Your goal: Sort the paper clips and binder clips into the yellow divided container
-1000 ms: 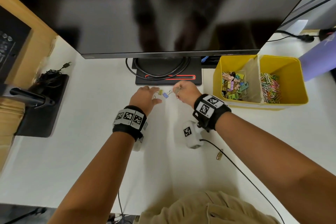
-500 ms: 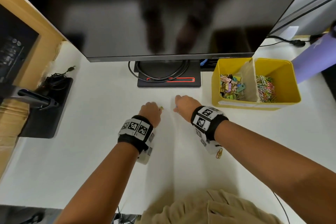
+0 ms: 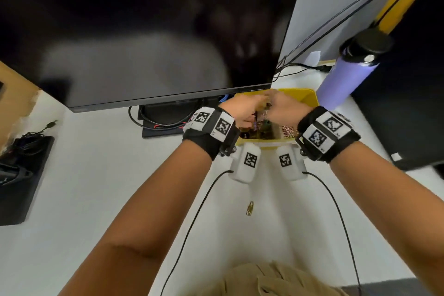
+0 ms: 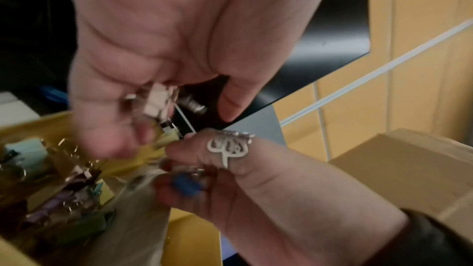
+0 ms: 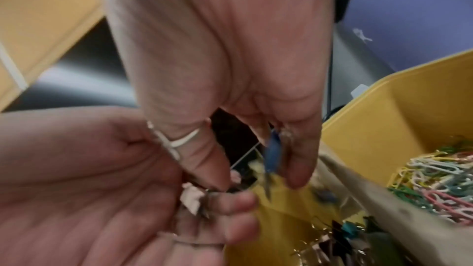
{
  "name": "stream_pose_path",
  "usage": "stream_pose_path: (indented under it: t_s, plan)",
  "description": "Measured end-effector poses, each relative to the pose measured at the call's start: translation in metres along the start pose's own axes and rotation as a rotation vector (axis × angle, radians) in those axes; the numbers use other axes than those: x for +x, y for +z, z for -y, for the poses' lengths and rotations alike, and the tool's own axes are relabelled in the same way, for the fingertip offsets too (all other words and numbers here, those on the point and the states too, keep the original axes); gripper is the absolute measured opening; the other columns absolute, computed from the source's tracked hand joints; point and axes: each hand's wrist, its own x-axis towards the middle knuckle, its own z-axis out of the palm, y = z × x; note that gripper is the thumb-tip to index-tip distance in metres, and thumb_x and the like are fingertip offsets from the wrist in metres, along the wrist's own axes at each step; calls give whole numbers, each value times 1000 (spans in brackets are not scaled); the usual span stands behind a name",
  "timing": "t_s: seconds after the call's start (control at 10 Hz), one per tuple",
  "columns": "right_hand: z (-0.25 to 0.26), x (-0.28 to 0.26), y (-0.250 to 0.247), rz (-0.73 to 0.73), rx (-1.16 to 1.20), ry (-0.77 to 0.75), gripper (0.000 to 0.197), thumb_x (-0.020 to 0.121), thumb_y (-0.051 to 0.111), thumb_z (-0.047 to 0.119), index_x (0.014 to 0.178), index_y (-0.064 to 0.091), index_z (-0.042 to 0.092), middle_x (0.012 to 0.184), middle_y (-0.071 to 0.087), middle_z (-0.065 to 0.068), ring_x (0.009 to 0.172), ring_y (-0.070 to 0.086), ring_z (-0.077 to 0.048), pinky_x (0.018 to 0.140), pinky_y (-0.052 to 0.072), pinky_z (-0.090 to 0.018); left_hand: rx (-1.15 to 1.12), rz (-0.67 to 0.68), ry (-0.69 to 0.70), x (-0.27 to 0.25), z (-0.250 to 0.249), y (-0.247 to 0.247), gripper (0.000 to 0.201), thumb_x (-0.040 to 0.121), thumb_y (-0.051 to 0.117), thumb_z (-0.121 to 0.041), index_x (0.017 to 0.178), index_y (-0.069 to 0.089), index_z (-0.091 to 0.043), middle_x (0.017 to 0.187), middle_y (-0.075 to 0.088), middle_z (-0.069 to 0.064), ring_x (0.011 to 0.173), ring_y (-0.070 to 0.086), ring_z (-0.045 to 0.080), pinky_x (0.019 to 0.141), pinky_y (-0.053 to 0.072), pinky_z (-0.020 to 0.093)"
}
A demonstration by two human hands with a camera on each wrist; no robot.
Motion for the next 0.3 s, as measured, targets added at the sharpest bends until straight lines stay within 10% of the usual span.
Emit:
stream_pose_path:
  t_s: [0.1, 0.2, 0.3]
  plan:
    - [-3, -4, -6, 81, -61, -62, 51, 85, 55, 13, 133, 37, 12, 126, 55, -14, 119, 49, -32, 102, 42, -39, -139, 85, -88, 6, -5, 3, 55, 96, 34, -43, 140, 34, -10, 148, 34, 17, 134, 37, 33, 108, 36, 44]
    - [-19, -23, 4, -201, -185, -249, 50, 84, 54, 3, 132, 41, 7, 132, 50, -17, 123, 45, -32, 102, 38, -35, -51, 11, 39, -14, 20, -6, 54, 97, 28, -46, 144, 24, -20, 150, 31, 3, 136, 33, 22, 111, 29, 39]
    - [-42, -47, 36, -154, -100, -490, 22, 82, 61, 3, 102, 64, 9, 101, 61, -12, 91, 55, -22, 85, 46, -32, 181, -113, 105, -58, 74, -18, 31, 98, 36, -35, 126, 45, -26, 117, 54, -3, 103, 53, 5, 89, 41, 16]
